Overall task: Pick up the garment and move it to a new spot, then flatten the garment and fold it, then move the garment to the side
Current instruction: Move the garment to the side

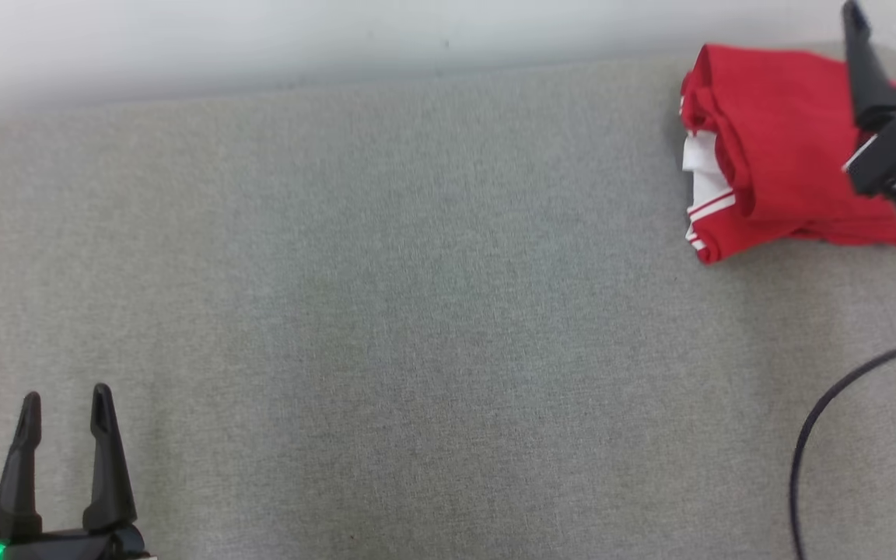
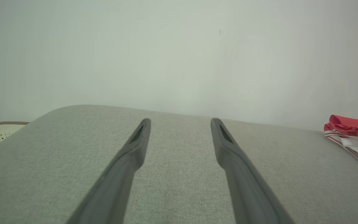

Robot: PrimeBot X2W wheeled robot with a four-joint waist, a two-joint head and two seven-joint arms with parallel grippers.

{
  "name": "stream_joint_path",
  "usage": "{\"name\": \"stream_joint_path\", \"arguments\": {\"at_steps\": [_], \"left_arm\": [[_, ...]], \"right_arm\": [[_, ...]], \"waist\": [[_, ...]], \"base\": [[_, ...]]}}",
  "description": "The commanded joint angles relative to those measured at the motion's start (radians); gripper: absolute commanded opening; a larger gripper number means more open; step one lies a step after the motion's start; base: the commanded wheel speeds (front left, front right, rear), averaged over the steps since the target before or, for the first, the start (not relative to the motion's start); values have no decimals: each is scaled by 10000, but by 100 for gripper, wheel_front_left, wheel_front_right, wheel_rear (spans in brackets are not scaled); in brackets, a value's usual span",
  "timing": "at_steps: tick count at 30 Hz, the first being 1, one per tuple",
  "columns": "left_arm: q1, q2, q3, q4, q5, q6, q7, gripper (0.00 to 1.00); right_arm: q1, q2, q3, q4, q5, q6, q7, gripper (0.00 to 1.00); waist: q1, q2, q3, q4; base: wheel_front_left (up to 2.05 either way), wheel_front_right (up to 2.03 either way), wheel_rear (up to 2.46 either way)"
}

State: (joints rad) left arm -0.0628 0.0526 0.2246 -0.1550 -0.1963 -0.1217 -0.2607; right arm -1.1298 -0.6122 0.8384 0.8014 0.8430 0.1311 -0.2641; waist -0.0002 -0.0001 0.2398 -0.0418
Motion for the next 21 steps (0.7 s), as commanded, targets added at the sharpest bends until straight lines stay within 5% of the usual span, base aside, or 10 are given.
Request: {"name": "stream_joint_path", "arguments": {"at_steps": [1, 10, 21], "left_arm": [[192, -11, -26, 60, 31, 26, -34, 100], [474, -14, -284, 250, -93, 247, -34, 100], [742, -16, -535, 394, -96, 482, -36, 100]], "right_arm": [[652, 260, -568, -228, -348, -6, -9, 100], [3435, 1894, -3677, -1765, -2643, -6, -13, 100], [5915, 3364, -5506, -3224, -4134, -6, -13, 100]], "waist": [[2, 1, -409, 73], [2, 1, -1063, 311], [2, 1, -1651, 496]], "base": [[0, 0, 0], [0, 0, 0], [0, 0, 0]]}}
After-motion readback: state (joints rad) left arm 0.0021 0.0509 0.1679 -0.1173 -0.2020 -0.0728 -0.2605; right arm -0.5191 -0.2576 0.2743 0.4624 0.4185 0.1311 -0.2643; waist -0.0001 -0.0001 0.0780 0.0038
